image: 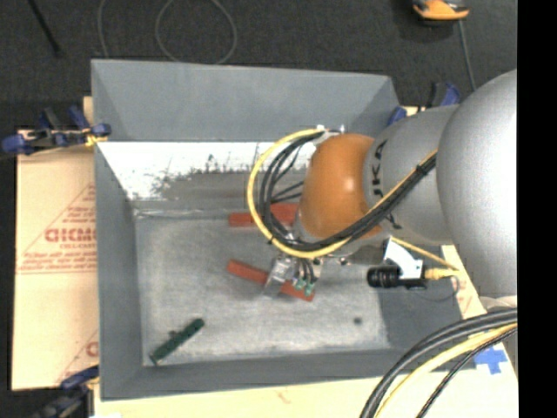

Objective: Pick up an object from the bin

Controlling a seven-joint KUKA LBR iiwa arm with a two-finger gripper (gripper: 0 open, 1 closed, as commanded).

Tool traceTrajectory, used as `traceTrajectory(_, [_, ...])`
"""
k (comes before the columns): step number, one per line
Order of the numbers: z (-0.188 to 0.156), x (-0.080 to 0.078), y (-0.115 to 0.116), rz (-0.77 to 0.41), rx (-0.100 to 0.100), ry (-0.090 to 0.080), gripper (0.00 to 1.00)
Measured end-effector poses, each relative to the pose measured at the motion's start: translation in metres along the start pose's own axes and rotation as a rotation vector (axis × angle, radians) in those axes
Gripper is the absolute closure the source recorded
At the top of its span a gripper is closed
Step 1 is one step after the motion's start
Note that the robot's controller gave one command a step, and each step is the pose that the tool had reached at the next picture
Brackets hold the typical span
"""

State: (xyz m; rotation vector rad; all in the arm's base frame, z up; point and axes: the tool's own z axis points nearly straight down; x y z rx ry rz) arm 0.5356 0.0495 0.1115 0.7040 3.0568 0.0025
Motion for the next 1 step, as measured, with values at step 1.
traceTrajectory(1, [-0.0208,-0.0019,-0.0003,0.000,-0.001,-0.001,1.00])
